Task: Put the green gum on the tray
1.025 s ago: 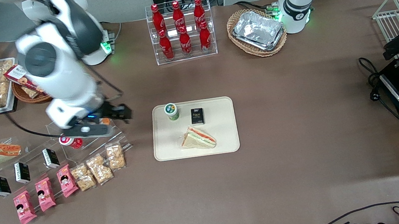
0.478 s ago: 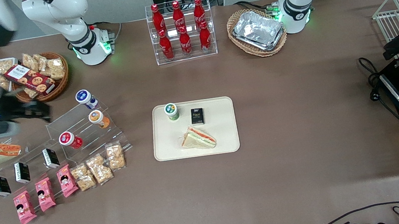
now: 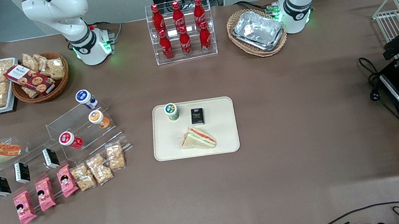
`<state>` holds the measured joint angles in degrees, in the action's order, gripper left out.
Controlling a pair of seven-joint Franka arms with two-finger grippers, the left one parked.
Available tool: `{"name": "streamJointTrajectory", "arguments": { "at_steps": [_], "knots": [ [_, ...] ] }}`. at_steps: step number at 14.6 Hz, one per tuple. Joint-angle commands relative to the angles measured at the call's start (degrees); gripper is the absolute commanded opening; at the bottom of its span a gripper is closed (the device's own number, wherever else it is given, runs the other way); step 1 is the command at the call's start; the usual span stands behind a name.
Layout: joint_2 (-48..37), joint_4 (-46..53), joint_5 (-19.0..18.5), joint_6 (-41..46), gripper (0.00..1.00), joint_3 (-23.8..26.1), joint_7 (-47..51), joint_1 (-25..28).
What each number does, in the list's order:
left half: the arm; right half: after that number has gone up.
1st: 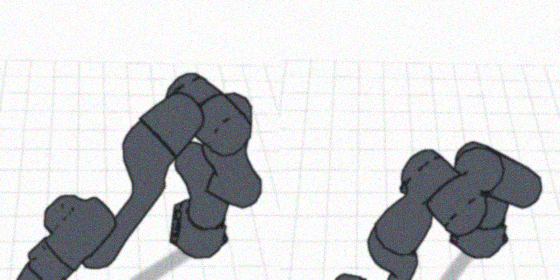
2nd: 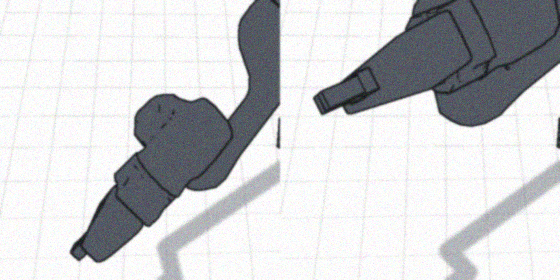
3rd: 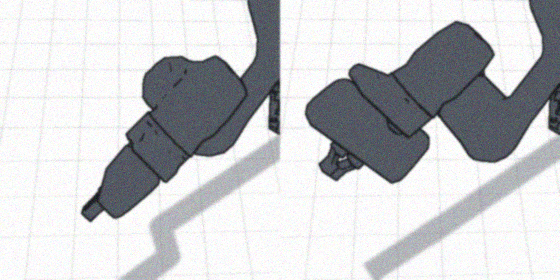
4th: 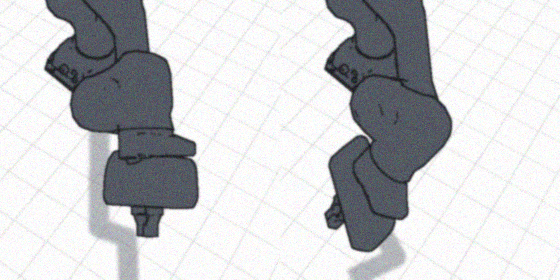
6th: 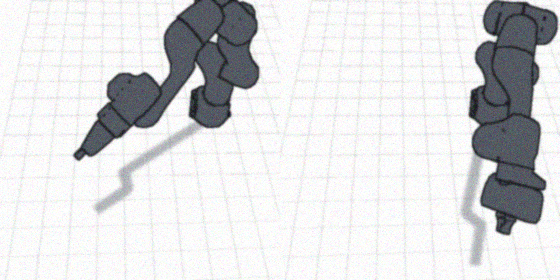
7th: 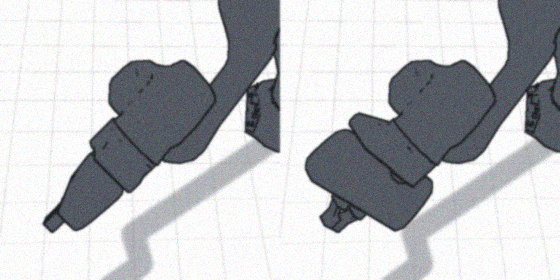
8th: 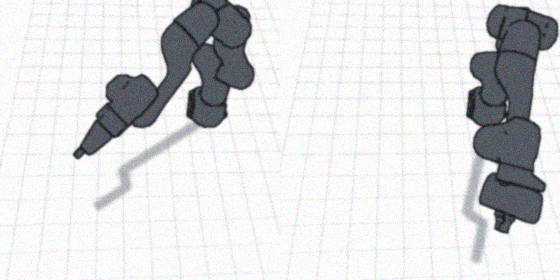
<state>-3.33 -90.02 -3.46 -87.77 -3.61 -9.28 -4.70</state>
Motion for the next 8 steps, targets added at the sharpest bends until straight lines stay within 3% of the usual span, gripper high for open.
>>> {"name": "streamJointTrajectory", "arguments": {
  "at_steps": [1,2,8],
  "knots": [
    [-0.5,0.1,4.2,0.7,1.00,-7.8,-0.6,4.3],
    [-0.4,0.0,5.9,0.8,1.00,-9.1,-0.6,4.4],
    [1.9,-0.6,6.3,0.4,1.00,-8.9,0.1,4.5]
  ]
}}
